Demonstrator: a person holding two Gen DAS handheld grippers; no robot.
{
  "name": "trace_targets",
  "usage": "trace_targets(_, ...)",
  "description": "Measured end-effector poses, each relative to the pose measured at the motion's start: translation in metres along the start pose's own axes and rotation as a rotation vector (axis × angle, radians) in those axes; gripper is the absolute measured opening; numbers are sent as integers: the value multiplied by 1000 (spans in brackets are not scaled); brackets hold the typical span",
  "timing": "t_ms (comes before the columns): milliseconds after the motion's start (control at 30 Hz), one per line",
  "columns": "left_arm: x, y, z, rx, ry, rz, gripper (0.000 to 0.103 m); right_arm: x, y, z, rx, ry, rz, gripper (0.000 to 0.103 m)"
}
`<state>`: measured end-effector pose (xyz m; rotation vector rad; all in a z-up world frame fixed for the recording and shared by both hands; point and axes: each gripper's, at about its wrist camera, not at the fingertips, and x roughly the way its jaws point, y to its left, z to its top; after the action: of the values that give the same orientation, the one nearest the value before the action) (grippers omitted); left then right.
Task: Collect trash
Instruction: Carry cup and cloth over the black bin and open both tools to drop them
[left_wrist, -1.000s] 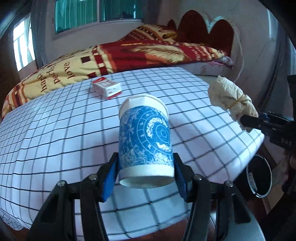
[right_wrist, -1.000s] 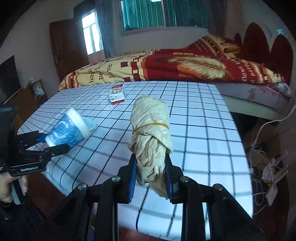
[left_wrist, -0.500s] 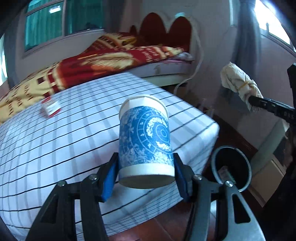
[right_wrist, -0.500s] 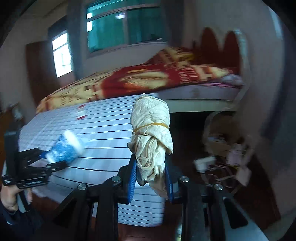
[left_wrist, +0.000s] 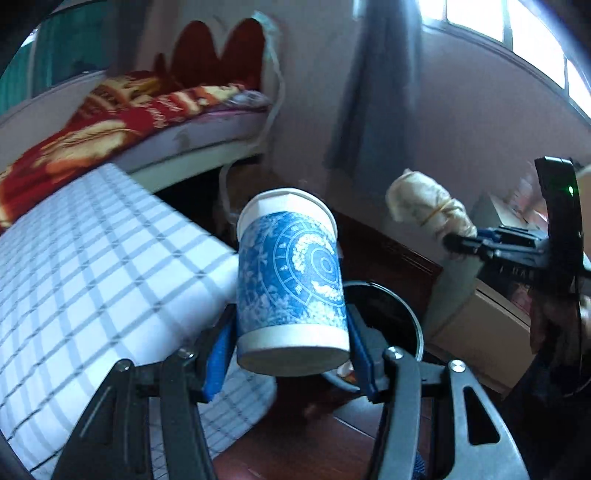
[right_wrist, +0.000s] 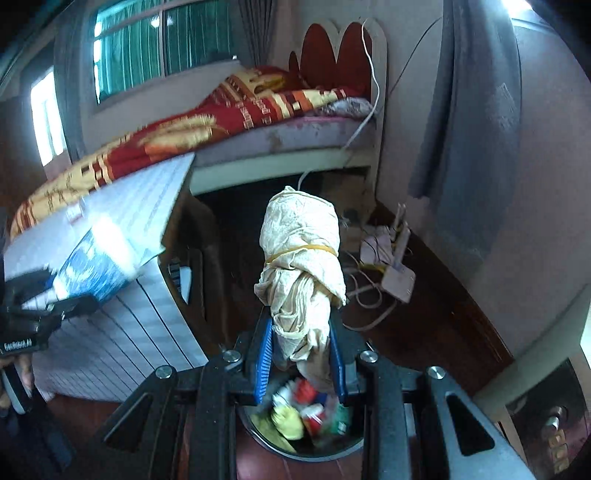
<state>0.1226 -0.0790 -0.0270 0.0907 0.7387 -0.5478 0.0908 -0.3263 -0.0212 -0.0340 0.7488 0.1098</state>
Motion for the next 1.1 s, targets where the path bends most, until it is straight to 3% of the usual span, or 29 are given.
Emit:
trace_targets(267, 51, -37, -6, 25, 105, -80, 57, 9, -27, -42, -12, 84, -22, 29)
trace_targets(633, 99, -76, -23, 60, 236, -131, 58, 45, -34, -61, -66, 208, 21, 29)
trace_targets(700, 114, -80, -28, 65, 278, -141, 59, 69, -36, -69, -54, 303, 49, 35)
trace_targets(733, 121, -81, -30, 72, 286, -147, 61, 80, -38, -74, -46, 338, 56, 51)
trace_targets(767, 126, -82, -32, 79, 295, -121, 72, 91, -42, -80, -42, 361, 37, 70)
trace_targets(800, 132, -81, -32, 83, 307, -66, 83, 94, -45, -83, -41, 372, 15, 71)
trace_targets(867, 130, -77, -32, 62, 294, -41, 86, 96, -53, -83, -17, 389, -16, 71)
trace_targets(933, 120, -68, -31, 33, 255, 5, 97, 90, -60, -80, 7, 363, -25, 72)
trace_targets(967, 115, -60, -31, 11, 232, 50, 100, 88, -62, -79, 9, 354, -44, 78)
trace_targets(1100, 103, -48, -34, -30, 216, 74, 100, 85, -68, -74, 25, 329, -68, 84)
